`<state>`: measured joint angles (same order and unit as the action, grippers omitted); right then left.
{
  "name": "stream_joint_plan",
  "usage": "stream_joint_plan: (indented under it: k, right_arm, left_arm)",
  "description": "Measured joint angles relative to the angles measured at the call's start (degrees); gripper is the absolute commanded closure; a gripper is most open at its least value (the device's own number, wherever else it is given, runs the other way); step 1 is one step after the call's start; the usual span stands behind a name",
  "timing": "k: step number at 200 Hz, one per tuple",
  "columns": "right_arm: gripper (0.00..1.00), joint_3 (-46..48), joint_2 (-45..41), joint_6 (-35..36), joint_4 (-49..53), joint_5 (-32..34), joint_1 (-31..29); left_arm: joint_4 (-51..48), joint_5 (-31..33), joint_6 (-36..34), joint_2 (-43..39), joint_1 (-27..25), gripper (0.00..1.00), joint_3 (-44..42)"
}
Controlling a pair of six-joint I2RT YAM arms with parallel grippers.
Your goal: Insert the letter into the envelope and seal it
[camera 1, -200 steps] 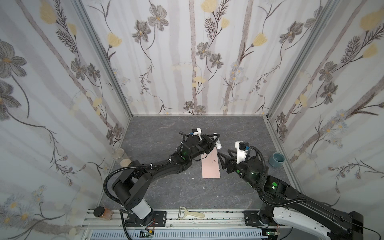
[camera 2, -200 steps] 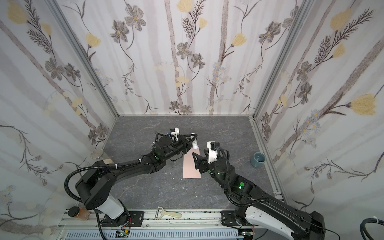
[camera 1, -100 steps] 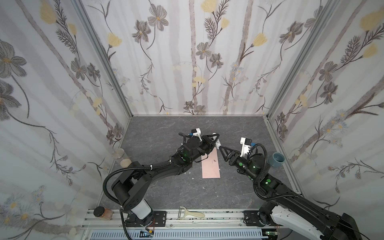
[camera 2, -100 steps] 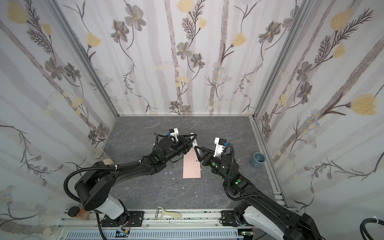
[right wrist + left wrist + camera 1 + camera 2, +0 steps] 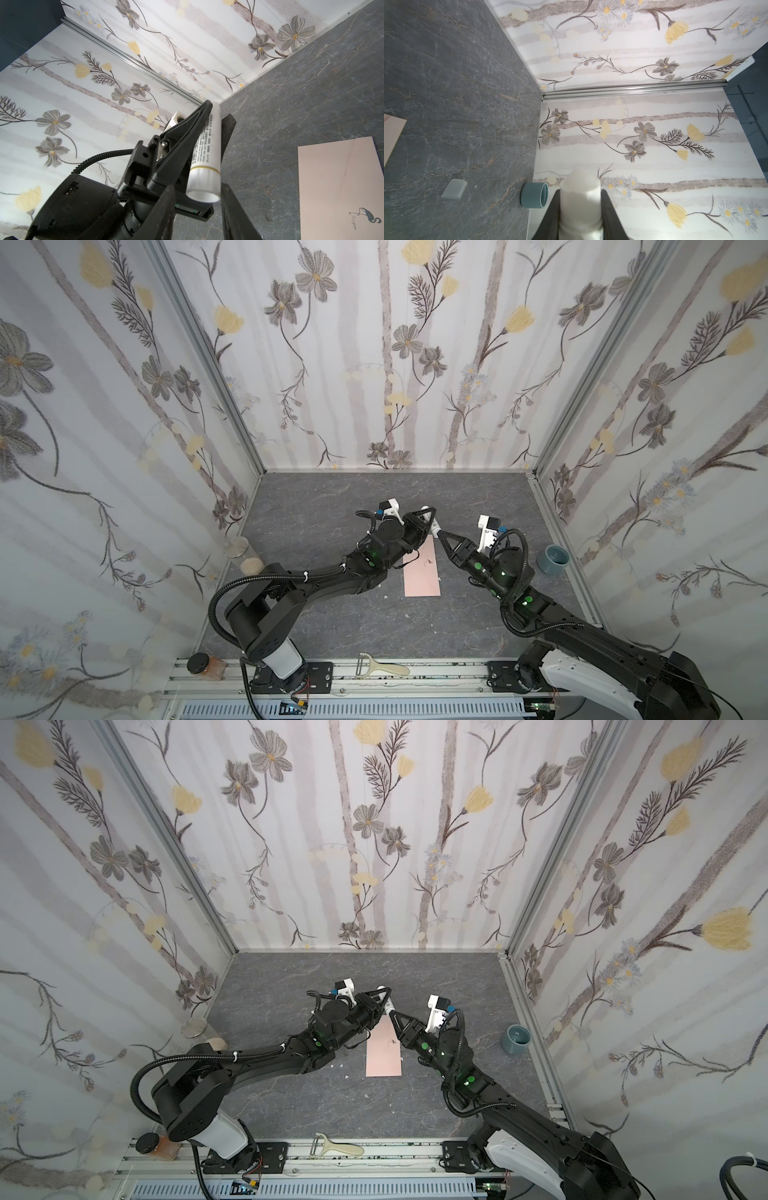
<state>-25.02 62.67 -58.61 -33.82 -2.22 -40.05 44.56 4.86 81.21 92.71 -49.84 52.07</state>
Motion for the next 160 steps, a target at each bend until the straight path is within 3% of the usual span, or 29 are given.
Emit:
stream_joint_plan:
  k: [38, 102, 160]
  right_arm:
    - [0.64, 0.22, 0.52, -0.5, -0.37, 0.72, 0.0]
    - [0.81, -0.15, 1.51, -0.48, -0.5, 1.14, 0.0]
    - [0.86, -5.25, 0.9, 5.03, 8.33, 4.22, -1.27]
  left_arm:
    - [0.24, 0.33, 0.0, 0.46, -0.46, 1.0, 0.37]
    - [0.61, 1.05, -0.02, 0.68, -0.57, 1.0, 0.57]
    - [2.49, 1.9, 0.87, 0.85, -0.55, 1.0, 0.57]
